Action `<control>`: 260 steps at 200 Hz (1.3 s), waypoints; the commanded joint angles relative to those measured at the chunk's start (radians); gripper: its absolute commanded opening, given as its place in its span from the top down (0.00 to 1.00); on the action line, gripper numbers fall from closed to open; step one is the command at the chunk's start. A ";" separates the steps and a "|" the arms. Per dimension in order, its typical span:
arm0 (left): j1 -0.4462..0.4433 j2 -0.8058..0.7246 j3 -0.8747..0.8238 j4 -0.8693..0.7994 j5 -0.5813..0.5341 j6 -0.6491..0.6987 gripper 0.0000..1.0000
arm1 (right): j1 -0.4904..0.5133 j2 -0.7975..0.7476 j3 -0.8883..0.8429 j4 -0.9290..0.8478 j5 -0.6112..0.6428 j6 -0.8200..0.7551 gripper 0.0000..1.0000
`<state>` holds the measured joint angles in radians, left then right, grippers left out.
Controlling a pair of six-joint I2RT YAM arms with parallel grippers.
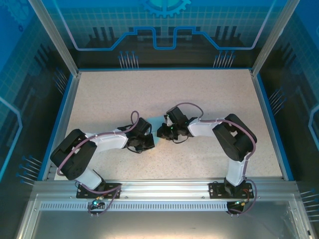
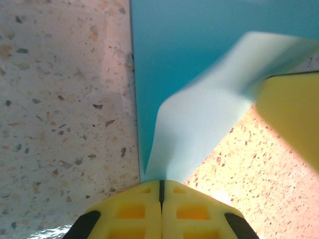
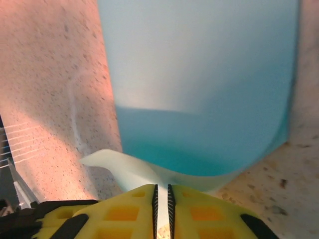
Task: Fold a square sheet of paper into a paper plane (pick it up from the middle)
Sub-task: Third fold the triangle at the center of the table.
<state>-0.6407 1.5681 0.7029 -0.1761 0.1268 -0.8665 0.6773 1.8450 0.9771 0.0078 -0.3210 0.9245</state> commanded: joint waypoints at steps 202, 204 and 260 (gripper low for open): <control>-0.008 0.093 -0.042 -0.134 -0.028 0.030 1.00 | -0.085 0.144 0.134 -0.152 0.033 -0.244 0.95; -0.008 0.093 -0.042 -0.135 -0.027 0.031 1.00 | -0.088 0.146 0.137 -0.153 0.033 -0.246 0.95; -0.007 0.092 -0.031 -0.144 -0.024 0.036 1.00 | -0.175 0.208 0.228 -0.184 0.029 -0.290 0.94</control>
<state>-0.6407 1.5955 0.7177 -0.1513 0.1276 -0.8574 0.5808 1.9972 1.1534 -0.1452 -0.3943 0.6796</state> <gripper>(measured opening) 0.026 0.057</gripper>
